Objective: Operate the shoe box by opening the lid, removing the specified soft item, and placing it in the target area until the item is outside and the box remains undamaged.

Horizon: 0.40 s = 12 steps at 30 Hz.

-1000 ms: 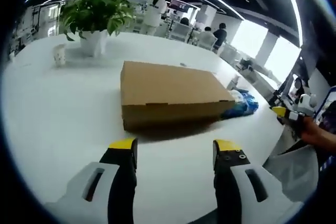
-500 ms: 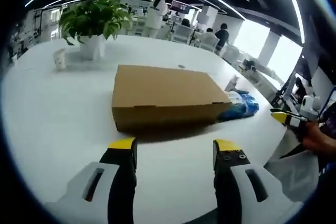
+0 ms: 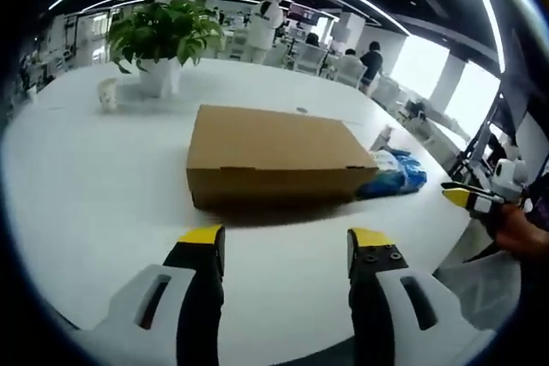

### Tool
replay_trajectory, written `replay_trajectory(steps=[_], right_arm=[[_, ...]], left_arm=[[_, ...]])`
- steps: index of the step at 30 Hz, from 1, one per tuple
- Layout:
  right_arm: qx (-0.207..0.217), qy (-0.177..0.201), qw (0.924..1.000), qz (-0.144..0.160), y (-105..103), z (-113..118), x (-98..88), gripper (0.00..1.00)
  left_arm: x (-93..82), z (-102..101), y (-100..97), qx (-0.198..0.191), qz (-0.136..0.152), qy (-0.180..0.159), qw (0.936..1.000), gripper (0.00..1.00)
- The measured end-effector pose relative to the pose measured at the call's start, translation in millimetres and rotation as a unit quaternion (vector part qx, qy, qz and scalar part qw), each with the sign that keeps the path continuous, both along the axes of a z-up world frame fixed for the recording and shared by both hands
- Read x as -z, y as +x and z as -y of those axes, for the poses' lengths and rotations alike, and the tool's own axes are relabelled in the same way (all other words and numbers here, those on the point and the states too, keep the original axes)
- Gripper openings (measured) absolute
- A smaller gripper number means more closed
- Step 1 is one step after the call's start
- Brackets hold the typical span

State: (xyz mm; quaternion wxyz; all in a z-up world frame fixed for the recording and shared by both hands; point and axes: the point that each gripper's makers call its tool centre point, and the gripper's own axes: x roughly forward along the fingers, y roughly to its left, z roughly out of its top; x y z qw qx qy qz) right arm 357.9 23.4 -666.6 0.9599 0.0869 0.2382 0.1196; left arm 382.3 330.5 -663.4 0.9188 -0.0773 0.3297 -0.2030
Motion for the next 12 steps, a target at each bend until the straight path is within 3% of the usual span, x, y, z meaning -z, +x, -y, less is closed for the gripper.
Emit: replay_trajectory(steps=[12], right_arm=[[-0.009,0.019,0.9998,-0.003,-3,-6,-4.3,0.59]], left_arm=[[-1.4,17,-6.3,-0.008,-0.004,-0.011,0.9999,0.57]])
